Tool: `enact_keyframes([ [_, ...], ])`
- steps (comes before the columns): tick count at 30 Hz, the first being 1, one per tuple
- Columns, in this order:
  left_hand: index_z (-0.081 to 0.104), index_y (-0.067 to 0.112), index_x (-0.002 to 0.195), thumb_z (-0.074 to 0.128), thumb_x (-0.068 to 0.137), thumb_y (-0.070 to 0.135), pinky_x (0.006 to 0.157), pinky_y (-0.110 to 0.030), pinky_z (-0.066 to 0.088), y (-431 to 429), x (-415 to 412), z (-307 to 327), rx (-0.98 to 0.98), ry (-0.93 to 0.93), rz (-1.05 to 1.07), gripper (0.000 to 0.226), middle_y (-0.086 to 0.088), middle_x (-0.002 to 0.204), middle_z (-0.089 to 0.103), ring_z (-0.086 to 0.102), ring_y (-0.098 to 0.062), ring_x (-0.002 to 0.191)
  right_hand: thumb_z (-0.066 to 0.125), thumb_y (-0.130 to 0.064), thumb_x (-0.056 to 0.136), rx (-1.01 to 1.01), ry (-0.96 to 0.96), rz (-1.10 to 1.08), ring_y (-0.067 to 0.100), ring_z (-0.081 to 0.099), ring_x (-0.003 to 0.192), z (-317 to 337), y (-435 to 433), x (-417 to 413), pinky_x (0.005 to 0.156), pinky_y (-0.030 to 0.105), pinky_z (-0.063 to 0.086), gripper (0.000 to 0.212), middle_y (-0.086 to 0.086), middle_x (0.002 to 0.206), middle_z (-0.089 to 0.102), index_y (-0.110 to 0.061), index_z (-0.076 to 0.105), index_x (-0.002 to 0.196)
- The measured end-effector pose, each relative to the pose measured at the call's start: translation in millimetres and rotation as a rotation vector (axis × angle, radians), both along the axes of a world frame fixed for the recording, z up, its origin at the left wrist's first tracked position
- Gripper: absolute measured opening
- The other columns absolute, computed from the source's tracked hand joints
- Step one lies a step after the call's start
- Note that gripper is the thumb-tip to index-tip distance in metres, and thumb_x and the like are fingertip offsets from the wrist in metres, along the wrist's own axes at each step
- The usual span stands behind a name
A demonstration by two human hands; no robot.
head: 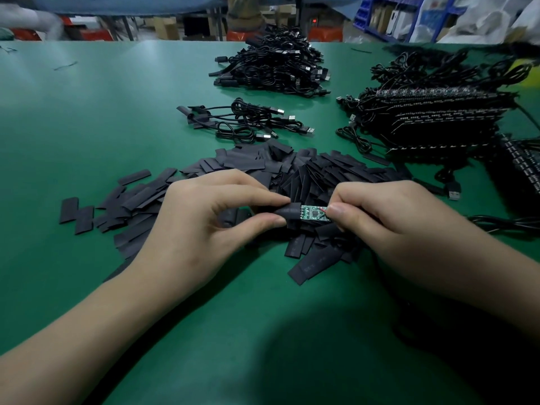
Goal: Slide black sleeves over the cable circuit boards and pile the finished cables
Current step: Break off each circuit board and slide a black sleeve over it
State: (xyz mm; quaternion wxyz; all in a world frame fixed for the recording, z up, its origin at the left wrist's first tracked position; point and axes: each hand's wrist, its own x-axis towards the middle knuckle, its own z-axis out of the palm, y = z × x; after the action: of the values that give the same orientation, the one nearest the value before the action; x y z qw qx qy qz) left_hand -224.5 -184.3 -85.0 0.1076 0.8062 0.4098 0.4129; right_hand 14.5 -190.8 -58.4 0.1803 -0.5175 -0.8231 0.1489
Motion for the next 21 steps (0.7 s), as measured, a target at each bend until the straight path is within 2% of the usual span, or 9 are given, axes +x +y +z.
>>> enact_keyframes([
  [4, 0.081, 0.02, 0.103, 0.08, 0.083, 0.028, 0.083, -0.022, 0.052, 0.0, -3.4, -0.7, 0.024, 0.081, -0.021, 0.022, 0.006, 0.095, 0.072, 0.067, -0.006, 0.086, 0.032, -0.056, 0.092, 0.001, -0.045, -0.009, 0.008, 0.051, 0.068, -3.6, -1.2, -1.7, 0.064, 0.041, 0.042, 0.032, -0.011, 0.07, 0.056, -0.034, 0.048, 0.076],
  [6, 0.08, 0.019, 0.105, 0.081, 0.084, 0.028, 0.083, -0.02, 0.051, 1.3, -4.3, -0.6, 0.053, 0.13, -0.048, 0.023, 0.006, 0.096, 0.071, 0.067, -0.007, 0.085, 0.032, -0.057, 0.092, -0.015, -0.044, -0.016, 0.008, 0.051, 0.068, -4.4, -1.0, -1.3, 0.065, 0.042, 0.043, 0.033, -0.013, 0.075, 0.057, -0.034, 0.049, 0.077],
  [8, 0.081, 0.019, 0.104, 0.081, 0.083, 0.027, 0.081, -0.023, 0.054, 2.6, -4.5, -0.6, 0.072, 0.153, -0.06, 0.023, 0.006, 0.096, 0.071, 0.068, -0.009, 0.085, 0.033, -0.057, 0.092, -0.028, -0.021, -0.022, 0.008, 0.052, 0.07, -5.3, -0.2, -0.9, 0.068, 0.043, 0.045, 0.034, -0.015, 0.08, 0.058, -0.031, 0.051, 0.078],
  [10, 0.081, 0.019, 0.105, 0.082, 0.082, 0.026, 0.078, -0.027, 0.054, 2.9, -4.0, -0.8, 0.073, 0.153, -0.053, 0.024, 0.007, 0.096, 0.072, 0.068, -0.008, 0.084, 0.035, -0.055, 0.093, -0.03, 0.032, -0.024, 0.009, 0.053, 0.071, -6.8, 0.5, -1.3, 0.068, 0.037, 0.045, 0.037, -0.012, 0.077, 0.058, -0.027, 0.053, 0.078],
  [12, 0.081, 0.019, 0.105, 0.083, 0.082, 0.026, 0.08, -0.024, 0.054, 2.1, -3.6, -1.3, 0.062, 0.139, -0.041, 0.024, 0.007, 0.095, 0.073, 0.068, -0.005, 0.085, 0.038, -0.052, 0.094, -0.037, 0.092, -0.025, 0.008, 0.053, 0.069, -8.6, 0.2, -1.7, 0.061, 0.026, 0.04, 0.038, -0.011, 0.071, 0.058, -0.024, 0.054, 0.074],
  [14, 0.081, 0.019, 0.105, 0.082, 0.082, 0.026, 0.081, -0.022, 0.053, 1.2, -3.8, -1.0, 0.026, 0.118, -0.043, 0.023, 0.007, 0.095, 0.073, 0.068, -0.004, 0.085, 0.039, -0.051, 0.095, -0.051, 0.126, -0.032, 0.006, 0.051, 0.065, -9.9, -0.5, -2.0, 0.059, 0.022, 0.037, 0.037, -0.014, 0.067, 0.056, -0.025, 0.054, 0.073],
  [16, 0.081, 0.02, 0.105, 0.081, 0.084, 0.027, 0.082, -0.023, 0.052, 0.5, -3.9, -0.2, -0.012, 0.104, -0.05, 0.022, 0.007, 0.095, 0.073, 0.069, -0.005, 0.086, 0.037, -0.053, 0.095, -0.043, 0.102, -0.045, 0.007, 0.052, 0.066, -11.1, -0.8, -2.3, 0.056, 0.024, 0.034, 0.036, -0.014, 0.07, 0.057, -0.027, 0.054, 0.075],
  [19, 0.081, 0.02, 0.104, 0.079, 0.086, 0.031, 0.081, -0.023, 0.052, -0.5, -2.6, 0.6, -0.055, 0.071, -0.052, 0.021, 0.008, 0.094, 0.073, 0.069, -0.006, 0.086, 0.035, -0.056, 0.094, -0.013, 0.071, -0.064, 0.01, 0.053, 0.069, -12.1, -1.1, -3.4, 0.062, 0.037, 0.04, 0.036, -0.011, 0.074, 0.058, -0.029, 0.053, 0.078],
  [21, 0.081, 0.02, 0.103, 0.076, 0.084, 0.032, 0.082, -0.021, 0.052, -1.6, -0.8, 0.5, -0.065, 0.048, -0.035, 0.023, 0.008, 0.093, 0.074, 0.069, -0.007, 0.085, 0.034, -0.056, 0.094, -0.011, 0.083, -0.06, 0.01, 0.053, 0.069, -11.6, -1.8, -4.1, 0.061, 0.037, 0.039, 0.035, -0.012, 0.074, 0.058, -0.031, 0.053, 0.078],
])
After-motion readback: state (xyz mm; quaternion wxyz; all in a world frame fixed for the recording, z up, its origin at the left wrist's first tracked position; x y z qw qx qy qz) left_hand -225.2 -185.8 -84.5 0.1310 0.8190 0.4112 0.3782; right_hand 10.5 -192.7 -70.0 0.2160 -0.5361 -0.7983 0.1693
